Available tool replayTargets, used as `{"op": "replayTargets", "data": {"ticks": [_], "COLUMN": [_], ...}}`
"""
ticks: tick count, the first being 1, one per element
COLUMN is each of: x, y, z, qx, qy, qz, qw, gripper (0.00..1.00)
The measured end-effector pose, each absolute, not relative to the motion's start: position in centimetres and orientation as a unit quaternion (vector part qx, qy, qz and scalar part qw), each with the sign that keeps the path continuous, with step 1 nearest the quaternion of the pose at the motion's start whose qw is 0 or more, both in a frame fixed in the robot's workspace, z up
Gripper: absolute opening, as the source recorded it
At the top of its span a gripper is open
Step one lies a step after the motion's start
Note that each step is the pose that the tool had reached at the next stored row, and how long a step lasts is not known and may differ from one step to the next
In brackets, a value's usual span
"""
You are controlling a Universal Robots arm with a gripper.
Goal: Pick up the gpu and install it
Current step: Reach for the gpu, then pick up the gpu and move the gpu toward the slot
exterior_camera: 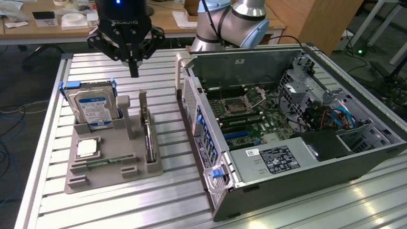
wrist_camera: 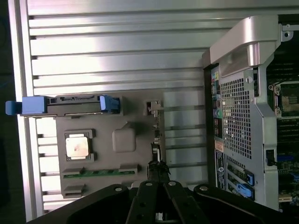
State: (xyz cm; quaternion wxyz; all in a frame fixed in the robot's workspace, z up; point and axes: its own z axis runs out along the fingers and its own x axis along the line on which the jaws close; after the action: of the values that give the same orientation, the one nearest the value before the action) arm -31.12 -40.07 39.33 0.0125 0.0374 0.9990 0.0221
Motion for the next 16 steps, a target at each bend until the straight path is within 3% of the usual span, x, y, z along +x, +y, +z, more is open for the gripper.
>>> {"op": "replayTargets", "data": {"ticks": [16], "x": [-31.15], "y": [-40.07], "z": [39.33], "qx": [0.037], "qy": [0.999], "qz": [0.022], "qw": [0.013], "gripper": [0.12]}}
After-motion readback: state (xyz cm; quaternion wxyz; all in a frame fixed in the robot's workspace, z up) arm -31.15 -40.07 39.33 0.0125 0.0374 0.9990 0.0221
